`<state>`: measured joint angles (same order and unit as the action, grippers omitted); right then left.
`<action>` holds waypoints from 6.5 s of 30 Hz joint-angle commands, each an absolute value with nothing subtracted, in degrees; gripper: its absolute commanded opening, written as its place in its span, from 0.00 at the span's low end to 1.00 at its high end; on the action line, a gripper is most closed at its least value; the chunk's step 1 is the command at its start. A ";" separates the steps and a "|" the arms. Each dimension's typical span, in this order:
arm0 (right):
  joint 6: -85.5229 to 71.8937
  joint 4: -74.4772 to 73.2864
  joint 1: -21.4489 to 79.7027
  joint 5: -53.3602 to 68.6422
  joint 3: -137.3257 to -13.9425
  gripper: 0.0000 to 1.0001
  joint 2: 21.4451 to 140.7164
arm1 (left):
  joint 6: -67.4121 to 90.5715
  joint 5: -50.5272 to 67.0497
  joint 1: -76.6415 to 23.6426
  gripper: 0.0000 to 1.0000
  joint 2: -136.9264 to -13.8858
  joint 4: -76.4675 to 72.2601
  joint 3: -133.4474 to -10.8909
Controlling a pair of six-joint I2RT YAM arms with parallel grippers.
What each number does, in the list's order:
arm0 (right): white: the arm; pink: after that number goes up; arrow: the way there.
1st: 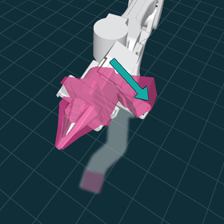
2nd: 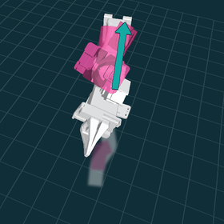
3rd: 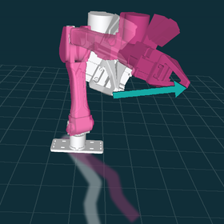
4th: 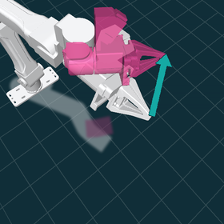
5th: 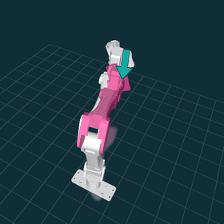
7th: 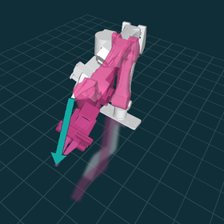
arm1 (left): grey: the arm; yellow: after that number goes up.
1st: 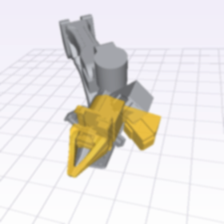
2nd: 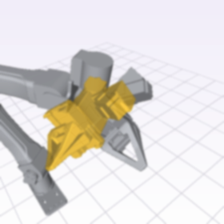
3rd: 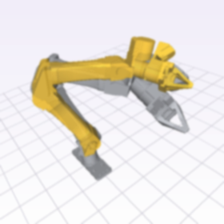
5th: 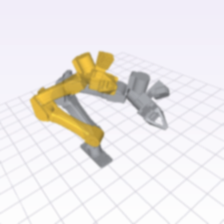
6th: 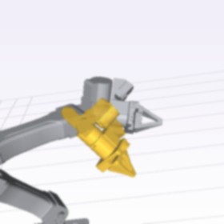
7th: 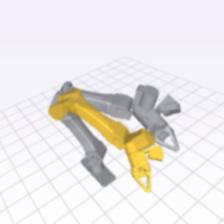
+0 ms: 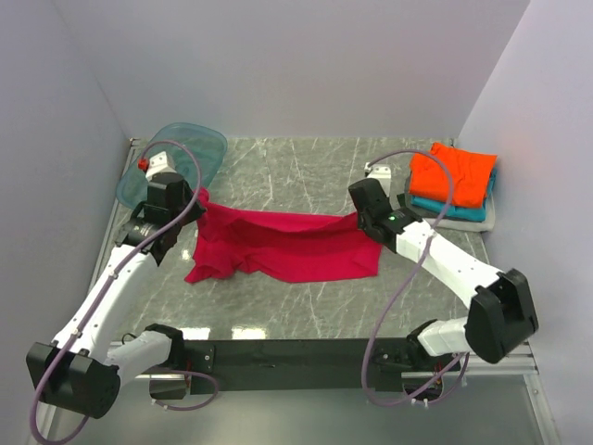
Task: Fold and stack the t-shirts
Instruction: Flatten the tshirt out
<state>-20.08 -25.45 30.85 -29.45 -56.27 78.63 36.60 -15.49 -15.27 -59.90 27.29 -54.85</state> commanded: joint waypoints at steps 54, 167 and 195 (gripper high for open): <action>-20.48 -27.59 28.65 -29.61 -58.01 0.00 87.56 | 34.02 -10.02 -12.66 0.01 -58.63 25.40 -57.65; -21.62 -56.51 21.18 -20.83 -60.55 0.06 65.31 | 55.53 9.32 -25.30 0.12 -40.44 36.64 -30.68; -22.76 -31.03 34.10 -3.61 -56.51 0.57 82.00 | 51.86 -4.84 -24.70 0.65 -66.34 23.03 -36.83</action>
